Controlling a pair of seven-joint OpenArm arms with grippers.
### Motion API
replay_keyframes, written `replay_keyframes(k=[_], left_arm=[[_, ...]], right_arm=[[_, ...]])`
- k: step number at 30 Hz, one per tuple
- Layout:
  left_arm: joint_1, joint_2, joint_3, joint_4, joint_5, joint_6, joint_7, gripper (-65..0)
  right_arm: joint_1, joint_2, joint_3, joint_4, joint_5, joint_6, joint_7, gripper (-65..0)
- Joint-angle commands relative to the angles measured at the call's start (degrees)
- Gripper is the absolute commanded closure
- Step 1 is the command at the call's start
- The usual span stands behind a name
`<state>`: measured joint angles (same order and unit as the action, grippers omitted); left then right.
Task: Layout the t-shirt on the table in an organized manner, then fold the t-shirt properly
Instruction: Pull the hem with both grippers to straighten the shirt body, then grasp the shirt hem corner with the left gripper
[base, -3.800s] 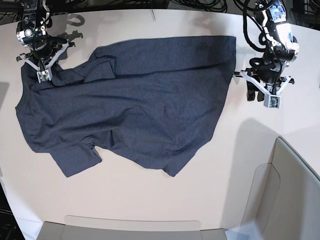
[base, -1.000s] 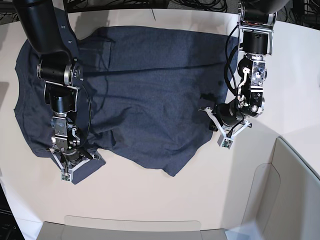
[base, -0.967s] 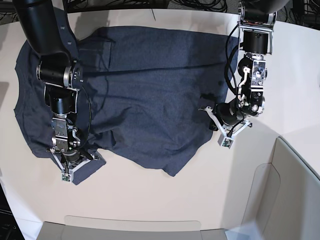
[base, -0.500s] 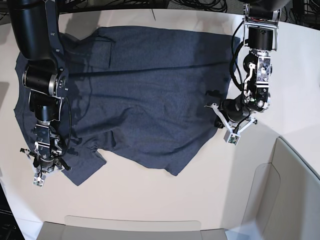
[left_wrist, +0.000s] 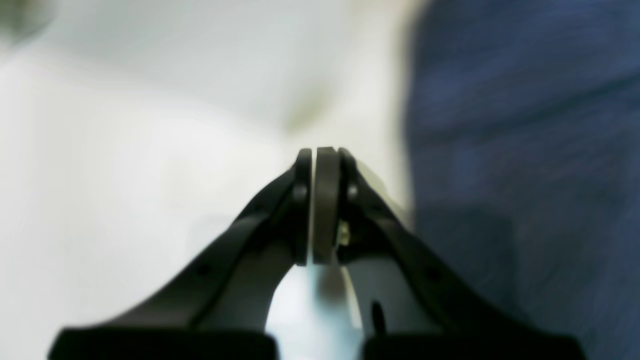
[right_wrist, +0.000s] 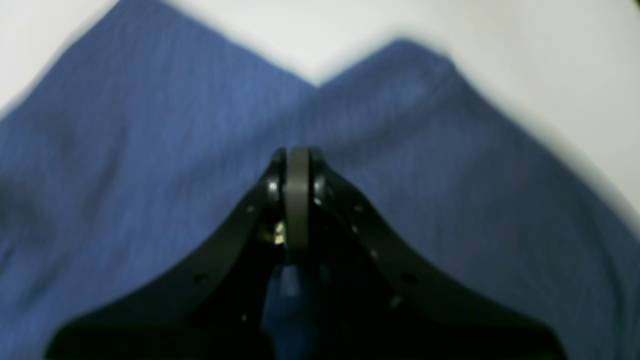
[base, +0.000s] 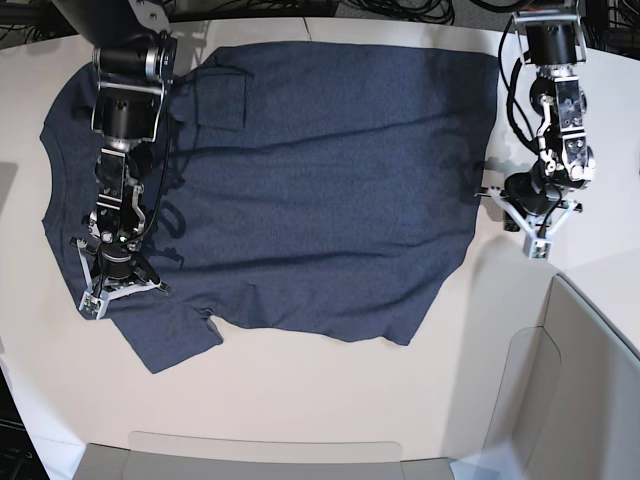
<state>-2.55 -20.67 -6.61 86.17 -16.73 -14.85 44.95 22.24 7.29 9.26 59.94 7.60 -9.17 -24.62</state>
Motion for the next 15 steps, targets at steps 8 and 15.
replay_keyframes(k=[8, 15], left_arm=[[-7.43, 5.68, -3.01, 11.81, -0.81, -0.4, -1.74, -5.1], [-14.73, 9.54, -2.75, 6.71, -0.81, -0.4, -1.12, -13.4]], right_arm=[[-12.96, -0.65, 0.02, 21.33, 0.8, -0.11, -8.13, 0.0], [-19.91, 2.25, 0.19, 27.93, 0.98, -0.02, -20.43, 0.0]])
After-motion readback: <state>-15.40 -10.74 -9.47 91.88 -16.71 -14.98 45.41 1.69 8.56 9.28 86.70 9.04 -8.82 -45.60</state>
